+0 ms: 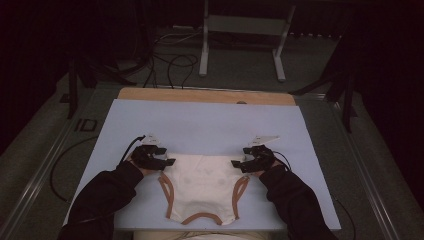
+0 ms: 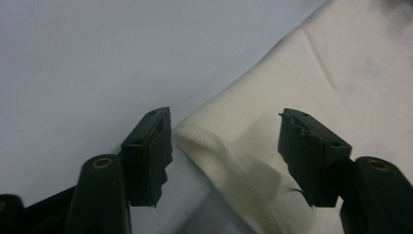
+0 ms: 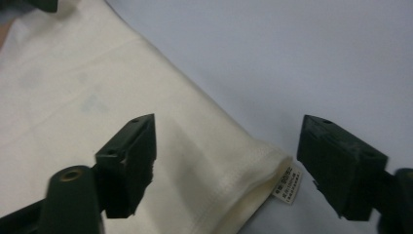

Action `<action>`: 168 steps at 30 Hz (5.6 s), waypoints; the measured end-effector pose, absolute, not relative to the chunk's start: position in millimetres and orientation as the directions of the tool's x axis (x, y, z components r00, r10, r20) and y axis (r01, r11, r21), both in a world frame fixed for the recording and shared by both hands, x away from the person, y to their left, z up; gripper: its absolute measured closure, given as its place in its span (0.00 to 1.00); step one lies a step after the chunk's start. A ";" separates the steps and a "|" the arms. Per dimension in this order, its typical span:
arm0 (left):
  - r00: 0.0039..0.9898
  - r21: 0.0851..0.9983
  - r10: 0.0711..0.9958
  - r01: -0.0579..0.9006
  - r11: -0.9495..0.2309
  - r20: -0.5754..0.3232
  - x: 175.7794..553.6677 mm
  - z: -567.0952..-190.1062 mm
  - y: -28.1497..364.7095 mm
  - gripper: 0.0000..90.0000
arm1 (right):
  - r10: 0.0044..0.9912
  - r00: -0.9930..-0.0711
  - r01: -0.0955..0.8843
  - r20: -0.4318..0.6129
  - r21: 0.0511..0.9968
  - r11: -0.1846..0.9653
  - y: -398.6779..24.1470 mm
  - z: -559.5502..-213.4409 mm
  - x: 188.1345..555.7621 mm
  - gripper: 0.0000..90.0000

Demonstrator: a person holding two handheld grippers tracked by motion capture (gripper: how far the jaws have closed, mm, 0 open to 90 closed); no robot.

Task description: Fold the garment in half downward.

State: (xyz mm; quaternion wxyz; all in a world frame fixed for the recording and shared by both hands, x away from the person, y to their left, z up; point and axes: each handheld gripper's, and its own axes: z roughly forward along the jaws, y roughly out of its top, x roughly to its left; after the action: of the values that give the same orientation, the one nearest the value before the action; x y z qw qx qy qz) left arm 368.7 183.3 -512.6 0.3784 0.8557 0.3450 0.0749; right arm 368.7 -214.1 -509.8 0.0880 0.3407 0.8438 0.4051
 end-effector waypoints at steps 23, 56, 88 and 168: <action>0.700 0.657 0.686 0.614 -0.439 -0.196 378.5 -517.1 189.5 0.99 | 0.654 -0.754 0.509 0.053 0.677 0.531 -212.9 -514.2 373.1 0.98; 0.694 0.711 0.708 0.564 -0.419 -0.133 414.3 -503.2 169.1 0.99 | 0.728 -0.685 0.530 0.033 0.709 0.466 -223.7 -496.0 411.5 0.99; 0.651 0.708 0.752 0.579 -0.405 -0.102 457.4 -511.4 151.9 0.99 | 0.790 -0.611 0.596 0.050 0.686 0.418 -229.9 -509.3 458.1 0.99; 0.821 0.813 0.560 0.401 -0.422 -0.115 390.8 -474.9 178.1 0.01 | 0.702 -0.702 0.515 0.120 0.766 0.384 -216.6 -480.3 414.1 0.11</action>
State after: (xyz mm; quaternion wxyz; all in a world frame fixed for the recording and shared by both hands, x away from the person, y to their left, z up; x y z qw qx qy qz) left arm 390.8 178.1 -474.9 0.4551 0.8386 0.2865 0.0871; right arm 414.1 -216.6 -480.3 0.1128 0.3690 0.8242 0.4145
